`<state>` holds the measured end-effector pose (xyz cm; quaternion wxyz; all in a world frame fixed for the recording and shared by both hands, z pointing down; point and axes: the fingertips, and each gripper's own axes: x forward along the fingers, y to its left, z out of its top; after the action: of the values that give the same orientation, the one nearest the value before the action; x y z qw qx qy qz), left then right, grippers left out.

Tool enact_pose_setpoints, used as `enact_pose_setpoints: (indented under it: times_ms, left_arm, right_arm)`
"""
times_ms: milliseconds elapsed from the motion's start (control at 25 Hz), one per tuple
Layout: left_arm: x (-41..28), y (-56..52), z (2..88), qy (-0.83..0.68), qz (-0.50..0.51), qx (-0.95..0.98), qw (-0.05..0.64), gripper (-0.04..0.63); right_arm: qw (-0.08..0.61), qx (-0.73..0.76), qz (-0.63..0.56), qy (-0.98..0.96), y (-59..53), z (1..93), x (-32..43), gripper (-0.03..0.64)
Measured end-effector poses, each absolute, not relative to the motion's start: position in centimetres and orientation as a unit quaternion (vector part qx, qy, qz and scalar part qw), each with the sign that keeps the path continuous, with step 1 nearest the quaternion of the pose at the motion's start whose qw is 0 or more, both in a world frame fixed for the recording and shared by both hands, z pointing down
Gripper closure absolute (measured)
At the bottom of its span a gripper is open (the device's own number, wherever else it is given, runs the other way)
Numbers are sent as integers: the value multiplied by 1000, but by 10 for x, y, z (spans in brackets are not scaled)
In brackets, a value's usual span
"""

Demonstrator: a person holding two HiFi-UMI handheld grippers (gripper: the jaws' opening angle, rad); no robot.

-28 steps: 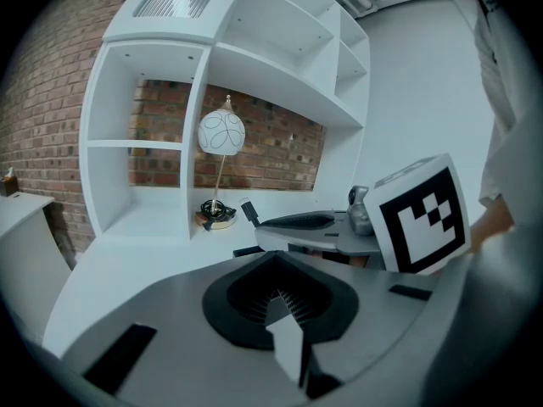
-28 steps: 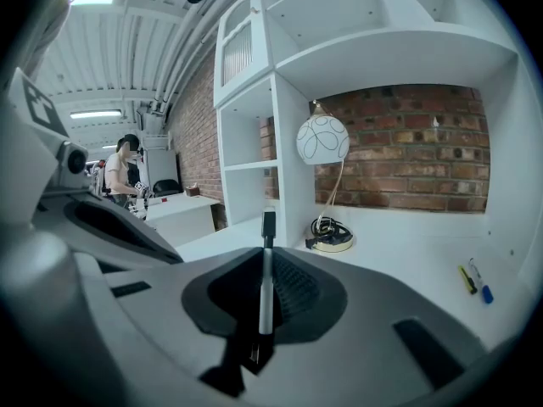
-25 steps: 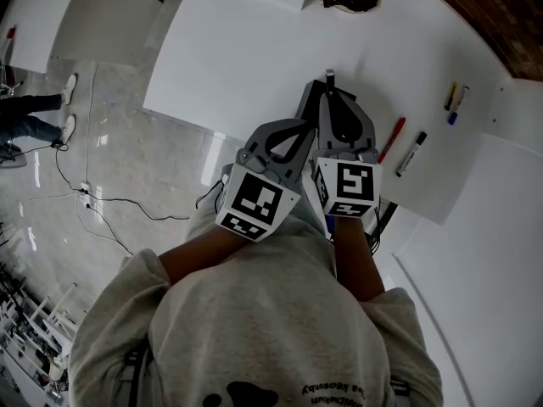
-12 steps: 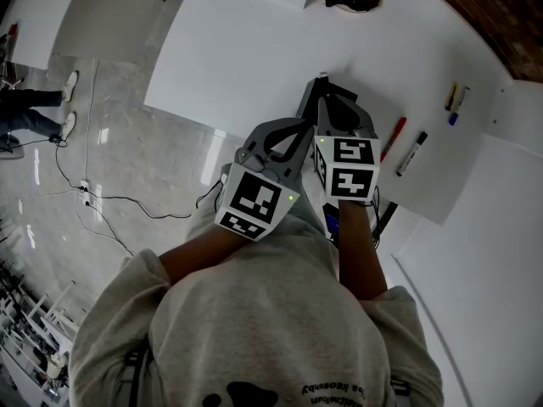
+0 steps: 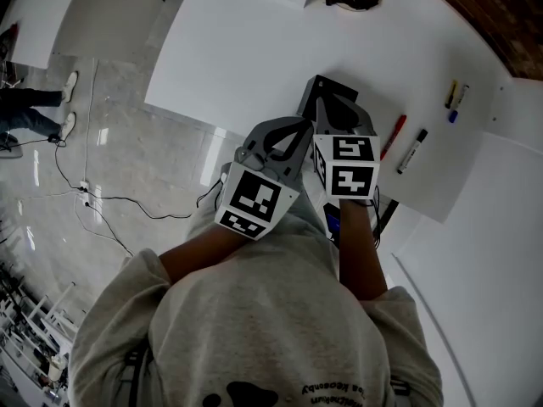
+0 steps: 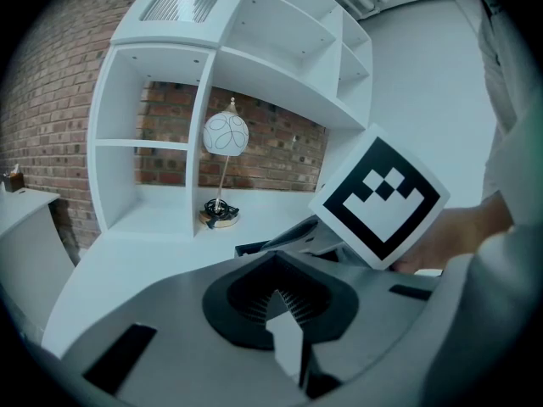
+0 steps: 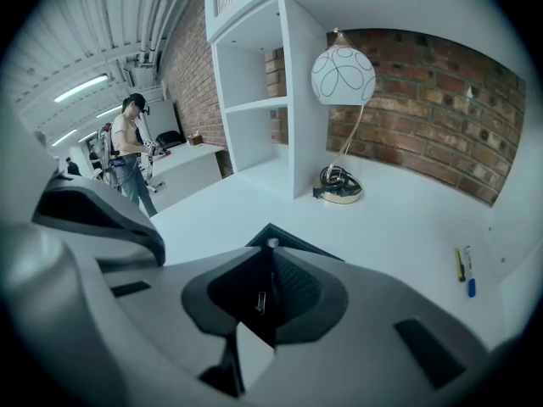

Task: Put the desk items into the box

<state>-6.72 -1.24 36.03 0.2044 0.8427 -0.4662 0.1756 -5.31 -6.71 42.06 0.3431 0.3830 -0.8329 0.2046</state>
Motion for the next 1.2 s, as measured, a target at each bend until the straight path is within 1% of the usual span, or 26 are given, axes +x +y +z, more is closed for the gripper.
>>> enact_pose_setpoints:
  times_ms: [240, 480, 1200]
  left_arm:
    - [-58, -13, 358, -457, 176, 850, 197, 591]
    - [-47, -15, 352, -443, 175, 859, 188, 591]
    - [-2, -21, 336, -393, 171, 889, 158, 591]
  right_arm:
    - [312, 405, 198, -836, -63, 407, -42, 569]
    - [273, 438, 181, -837, -65, 389, -27, 600]
    - [225, 500, 143, -824, -56, 349, 19, 601]
